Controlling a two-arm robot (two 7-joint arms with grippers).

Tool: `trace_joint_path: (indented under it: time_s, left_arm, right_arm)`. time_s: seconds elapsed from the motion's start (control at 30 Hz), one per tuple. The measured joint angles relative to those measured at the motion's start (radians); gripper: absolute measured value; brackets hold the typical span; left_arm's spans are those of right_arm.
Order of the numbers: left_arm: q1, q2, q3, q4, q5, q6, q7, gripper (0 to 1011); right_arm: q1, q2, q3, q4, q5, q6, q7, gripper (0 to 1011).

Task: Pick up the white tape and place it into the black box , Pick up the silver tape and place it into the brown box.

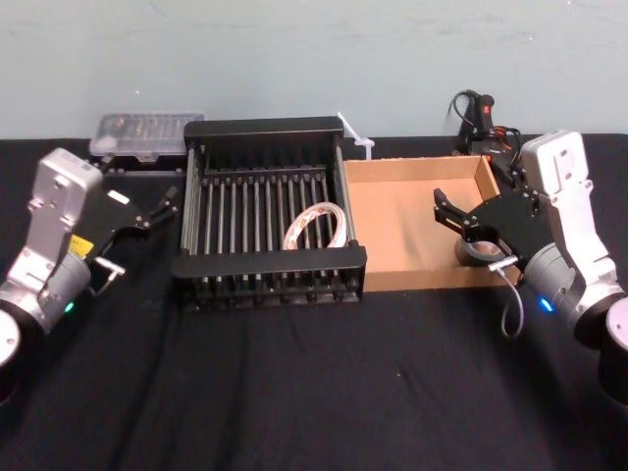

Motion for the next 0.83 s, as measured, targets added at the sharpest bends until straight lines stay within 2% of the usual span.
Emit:
trace_joint_path:
  time_s: [0.83]
  left_arm:
    - [0.000, 0.000, 0.000, 0.000, 0.000, 0.000, 0.000, 1001]
  right_arm:
    - [0.000, 0.000, 0.000, 0.000, 0.001, 0.000, 0.000, 1002]
